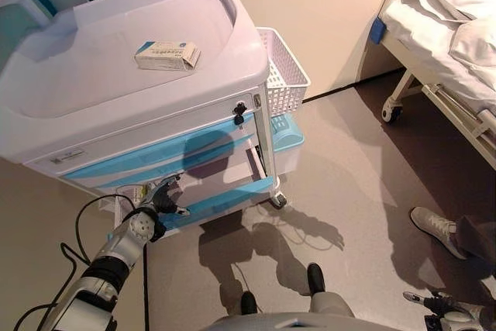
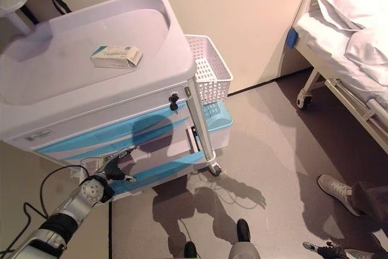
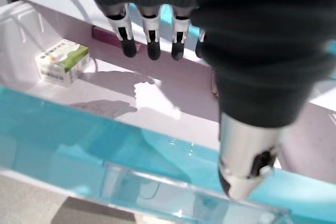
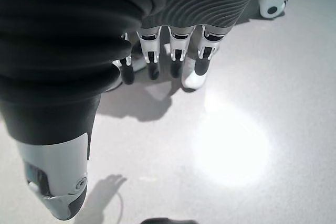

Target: Open the drawer and pick up the medicine

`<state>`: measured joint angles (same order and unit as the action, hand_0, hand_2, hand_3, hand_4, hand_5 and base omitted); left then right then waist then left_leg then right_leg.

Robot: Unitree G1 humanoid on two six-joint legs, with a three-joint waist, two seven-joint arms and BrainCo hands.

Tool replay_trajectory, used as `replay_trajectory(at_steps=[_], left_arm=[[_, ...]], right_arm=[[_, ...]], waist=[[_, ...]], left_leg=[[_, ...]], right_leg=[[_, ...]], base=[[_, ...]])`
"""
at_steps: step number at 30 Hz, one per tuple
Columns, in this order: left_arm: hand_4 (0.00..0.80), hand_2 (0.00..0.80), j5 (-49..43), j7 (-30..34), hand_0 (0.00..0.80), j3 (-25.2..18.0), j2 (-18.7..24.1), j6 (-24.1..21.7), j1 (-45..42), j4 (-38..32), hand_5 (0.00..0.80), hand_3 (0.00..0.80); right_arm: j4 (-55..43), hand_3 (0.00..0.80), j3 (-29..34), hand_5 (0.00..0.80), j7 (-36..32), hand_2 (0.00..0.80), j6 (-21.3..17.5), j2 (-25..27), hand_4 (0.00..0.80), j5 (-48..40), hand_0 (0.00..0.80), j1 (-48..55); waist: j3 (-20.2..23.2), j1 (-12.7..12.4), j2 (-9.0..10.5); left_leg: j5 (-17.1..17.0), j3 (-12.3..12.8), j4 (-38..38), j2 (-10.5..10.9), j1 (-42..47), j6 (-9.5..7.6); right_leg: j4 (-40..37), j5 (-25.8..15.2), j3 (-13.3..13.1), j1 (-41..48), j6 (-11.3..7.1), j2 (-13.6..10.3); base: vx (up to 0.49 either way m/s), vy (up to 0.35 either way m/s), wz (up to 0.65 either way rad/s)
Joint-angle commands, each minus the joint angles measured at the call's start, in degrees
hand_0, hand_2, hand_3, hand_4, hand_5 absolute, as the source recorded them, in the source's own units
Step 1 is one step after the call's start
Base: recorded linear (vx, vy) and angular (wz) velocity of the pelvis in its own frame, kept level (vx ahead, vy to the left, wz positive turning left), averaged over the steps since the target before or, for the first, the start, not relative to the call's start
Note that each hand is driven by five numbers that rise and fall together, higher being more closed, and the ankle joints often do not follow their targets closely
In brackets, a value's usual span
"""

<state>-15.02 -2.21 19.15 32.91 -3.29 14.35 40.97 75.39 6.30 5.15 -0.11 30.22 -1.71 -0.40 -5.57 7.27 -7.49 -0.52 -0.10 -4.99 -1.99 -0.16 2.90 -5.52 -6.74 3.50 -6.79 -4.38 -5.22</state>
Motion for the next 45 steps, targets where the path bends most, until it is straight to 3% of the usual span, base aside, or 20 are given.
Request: replay_trajectory(at_steps=[1, 6, 10, 16, 25, 35, 45], left_arm=[[0.000, 0.000, -1.2, -1.0, 0.000, -1.4, 4.3, -1.5, 2.7, 0.5, 0.000, 0.000], [0.000, 0.000, -0.9, -0.1, 0.000, -1.9, 3.7, -2.2, -0.3, -4.8, 0.000, 0.000], [0.000, 0.000, 0.8, 0.6, 0.000, -4.7, 4.1, -3.2, -4.7, -14.2, 0.000, 0.000], [0.000, 0.000, 2.4, 2.0, 0.000, -7.1, 4.7, -4.6, -9.8, -22.6, 0.000, 0.000], [0.000, 0.000, 4.3, 6.0, 0.000, -5.5, 6.6, -5.8, -12.7, -31.8, 0.000, 0.000], [0.000, 0.000, 2.7, 9.7, 0.000, 2.2, 8.4, -6.0, -10.7, -28.9, 0.000, 0.000], [0.000, 0.000, 0.9, 11.4, 0.000, 9.2, 7.4, -5.7, -6.6, -23.5, 0.000, 0.000]], right_arm=[[2.3, 0.000, -1.1, 0.000, 0.0, 0.000, -0.3, -0.9, 0.000, 0.2, 0.000, -0.5], [2.2, 0.000, -1.2, 0.000, -0.2, 0.000, -0.4, -1.5, 0.000, 0.4, 0.000, -0.5], [2.0, 0.000, -0.8, 0.000, -0.4, 0.000, -0.4, -2.3, 0.000, 0.4, 0.000, -0.2], [1.8, 0.000, -0.8, 0.000, -0.8, 0.000, -0.5, -3.4, 0.000, 0.2, 0.000, 0.3], [2.0, 0.000, -1.4, 0.000, -1.1, 0.000, -0.4, -4.0, 0.000, 0.3, 0.000, 0.5], [1.5, 0.000, -3.1, 0.000, -1.2, 0.000, -0.6, -3.9, 0.000, 0.1, 0.000, -0.6], [0.8, 0.000, -4.5, 0.000, -0.7, 0.000, -0.7, -3.2, 0.000, -0.1, 0.000, -1.6]], waist=[[1.7, 0.9, 3.46], [2.1, 0.5, 3.54], [2.5, -0.3, 3.75], [2.8, -0.9, 4.08], [3.2, -1.2, 4.00], [2.4, -0.7, 3.68], [0.3, 0.5, 3.58]], left_leg=[[0.2, -0.8, 0.3, 2.9, -2.4, -1.00], [0.5, -0.9, 0.4, 2.9, -1.8, -1.07], [0.6, -1.2, 0.5, 2.9, -1.6, -1.09], [0.6, -1.7, 0.5, 2.9, -1.4, -1.11], [0.7, -2.0, 0.5, 2.9, -1.2, -1.16], [0.4, -1.4, 0.6, 3.0, -2.2, -1.32], [0.0, -0.7, 0.7, 3.3, -4.0, -1.54]], right_leg=[[1.0, 2.1, 1.1, 1.6, -4.28, -1.6], [0.9, 2.3, 1.1, 2.5, -4.19, -1.5], [0.8, 2.5, 1.4, 2.9, -4.14, -1.6], [0.7, 2.6, 1.6, 3.3, -4.04, -1.6], [0.7, 2.6, 1.9, 3.6, -4.03, -1.6], [0.8, 1.9, 1.3, 2.1, -4.14, -1.6], [1.1, 1.1, 0.4, -0.4, -4.21, -1.7]], base=[[0.000, 0.000, 0.00], [0.000, 0.000, 0.00], [0.000, 0.000, 0.00], [0.000, 0.000, 0.00], [0.000, 0.000, 0.00], [-0.014, 0.004, 0.00], [-0.020, 0.011, -0.05]])
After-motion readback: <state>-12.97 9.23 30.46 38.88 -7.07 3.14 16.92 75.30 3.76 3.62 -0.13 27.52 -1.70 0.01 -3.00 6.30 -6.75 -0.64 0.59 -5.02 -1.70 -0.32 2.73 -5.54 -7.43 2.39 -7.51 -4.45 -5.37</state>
